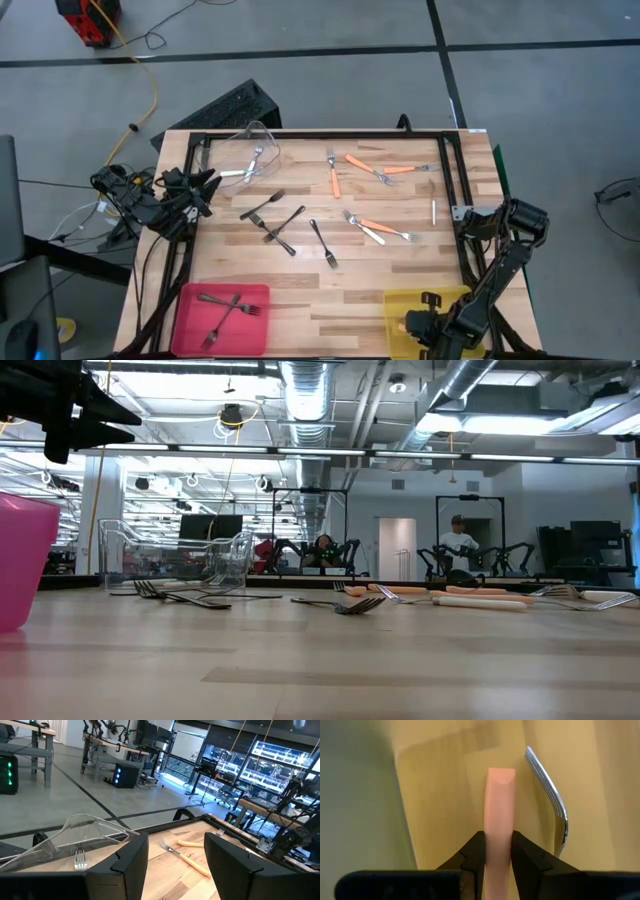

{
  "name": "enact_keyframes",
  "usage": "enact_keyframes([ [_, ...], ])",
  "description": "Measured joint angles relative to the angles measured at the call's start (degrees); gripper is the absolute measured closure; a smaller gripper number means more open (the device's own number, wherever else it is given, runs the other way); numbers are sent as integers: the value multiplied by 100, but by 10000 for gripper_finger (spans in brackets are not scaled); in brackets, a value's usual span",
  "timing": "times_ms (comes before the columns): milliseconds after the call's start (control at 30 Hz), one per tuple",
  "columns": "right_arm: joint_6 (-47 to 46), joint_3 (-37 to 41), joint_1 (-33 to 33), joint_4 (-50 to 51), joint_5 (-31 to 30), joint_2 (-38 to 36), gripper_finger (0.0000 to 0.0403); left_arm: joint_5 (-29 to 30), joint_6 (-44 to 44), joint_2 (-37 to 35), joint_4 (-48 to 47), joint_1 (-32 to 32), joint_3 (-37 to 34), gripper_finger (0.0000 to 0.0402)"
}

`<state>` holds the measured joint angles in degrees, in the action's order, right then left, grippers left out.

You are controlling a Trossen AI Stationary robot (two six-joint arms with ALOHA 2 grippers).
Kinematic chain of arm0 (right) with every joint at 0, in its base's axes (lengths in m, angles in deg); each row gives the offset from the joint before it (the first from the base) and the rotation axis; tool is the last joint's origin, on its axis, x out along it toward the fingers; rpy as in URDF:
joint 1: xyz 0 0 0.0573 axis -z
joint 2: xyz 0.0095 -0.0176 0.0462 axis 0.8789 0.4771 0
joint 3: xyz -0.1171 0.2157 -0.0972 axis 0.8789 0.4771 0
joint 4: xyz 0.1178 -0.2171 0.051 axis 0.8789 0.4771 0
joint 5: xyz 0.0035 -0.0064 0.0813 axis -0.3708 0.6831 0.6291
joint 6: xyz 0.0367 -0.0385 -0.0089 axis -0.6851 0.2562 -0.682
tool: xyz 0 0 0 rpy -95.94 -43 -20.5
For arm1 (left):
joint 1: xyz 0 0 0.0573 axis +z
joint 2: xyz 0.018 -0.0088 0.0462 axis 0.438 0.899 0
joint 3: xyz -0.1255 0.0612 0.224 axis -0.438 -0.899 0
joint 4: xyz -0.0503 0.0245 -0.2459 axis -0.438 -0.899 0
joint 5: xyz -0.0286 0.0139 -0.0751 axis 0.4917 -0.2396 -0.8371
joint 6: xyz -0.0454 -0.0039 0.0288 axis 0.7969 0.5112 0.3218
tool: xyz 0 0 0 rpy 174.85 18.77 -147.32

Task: Sort silverware by color (type)
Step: Put the orange fork into the yellow bin, then put the black fork into the red bin

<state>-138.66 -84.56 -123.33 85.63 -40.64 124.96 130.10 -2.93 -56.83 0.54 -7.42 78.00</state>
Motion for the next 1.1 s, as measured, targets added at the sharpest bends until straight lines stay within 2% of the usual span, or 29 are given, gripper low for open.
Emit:
enact_keyframes([
  [200,-7,0,0,40,9,0,293,0,0,-2,0,1,0,223],
  [400,-9,7,57,98,145,9,235,0,0,0,0,-1,-2,223],
  [533,-9,2,132,125,310,1,212,-2,0,0,0,0,0,223],
  [833,160,-49,289,218,485,-83,218,-4,0,0,0,1,-1,223],
  [1100,222,-101,608,616,469,-728,219,-9,0,0,0,1,-2,223],
])
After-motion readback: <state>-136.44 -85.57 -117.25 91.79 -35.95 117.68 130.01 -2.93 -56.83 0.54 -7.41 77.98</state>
